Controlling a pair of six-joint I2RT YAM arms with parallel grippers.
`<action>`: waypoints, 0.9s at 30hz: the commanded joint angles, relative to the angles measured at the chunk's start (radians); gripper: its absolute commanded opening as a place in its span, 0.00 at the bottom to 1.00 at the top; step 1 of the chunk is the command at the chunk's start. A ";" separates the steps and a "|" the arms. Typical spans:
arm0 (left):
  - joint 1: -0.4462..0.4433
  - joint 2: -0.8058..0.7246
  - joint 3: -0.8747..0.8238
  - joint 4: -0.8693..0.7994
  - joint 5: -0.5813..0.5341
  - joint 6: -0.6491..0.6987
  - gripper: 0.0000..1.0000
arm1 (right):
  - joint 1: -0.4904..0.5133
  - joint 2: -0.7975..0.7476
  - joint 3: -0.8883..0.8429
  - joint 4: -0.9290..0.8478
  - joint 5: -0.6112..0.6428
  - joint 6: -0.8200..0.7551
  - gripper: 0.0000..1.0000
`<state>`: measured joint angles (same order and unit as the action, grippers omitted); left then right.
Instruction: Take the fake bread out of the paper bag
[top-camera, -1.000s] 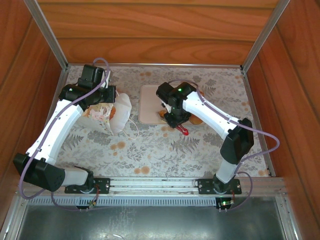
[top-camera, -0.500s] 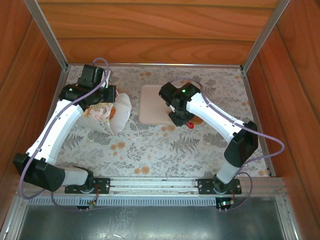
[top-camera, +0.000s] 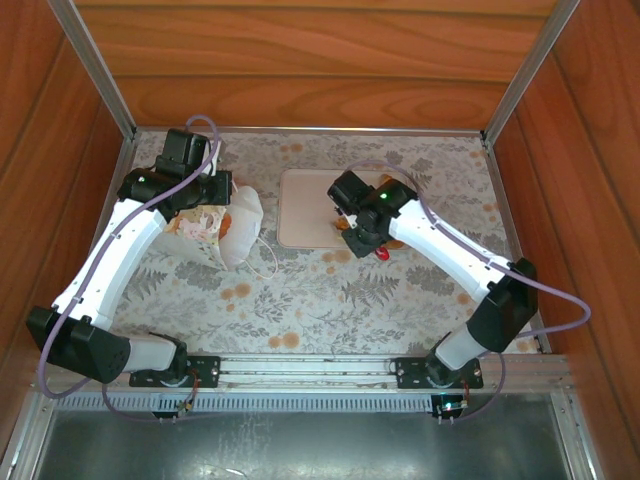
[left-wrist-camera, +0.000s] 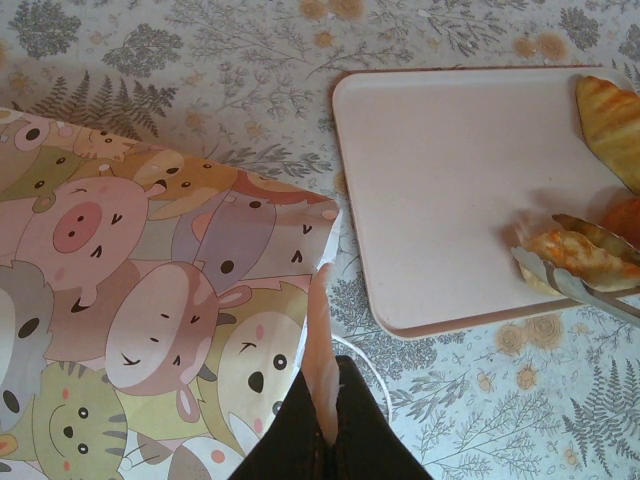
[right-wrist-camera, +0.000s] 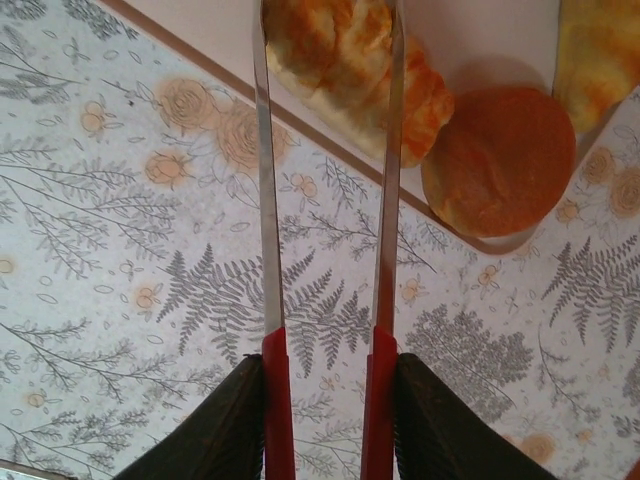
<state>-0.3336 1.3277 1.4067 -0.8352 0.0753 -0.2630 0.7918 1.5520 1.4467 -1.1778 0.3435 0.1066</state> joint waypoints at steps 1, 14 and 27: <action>0.008 0.000 0.000 0.013 -0.002 -0.005 0.00 | 0.004 -0.046 -0.040 0.077 -0.034 -0.002 0.36; 0.009 0.007 0.000 0.013 0.005 -0.007 0.00 | 0.004 -0.026 -0.052 0.003 0.033 -0.031 0.34; 0.009 0.005 0.003 0.013 0.006 -0.007 0.00 | 0.004 -0.024 -0.023 -0.025 0.028 -0.042 0.41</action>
<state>-0.3336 1.3285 1.4067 -0.8318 0.0761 -0.2630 0.7918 1.5261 1.3895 -1.1790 0.3580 0.0681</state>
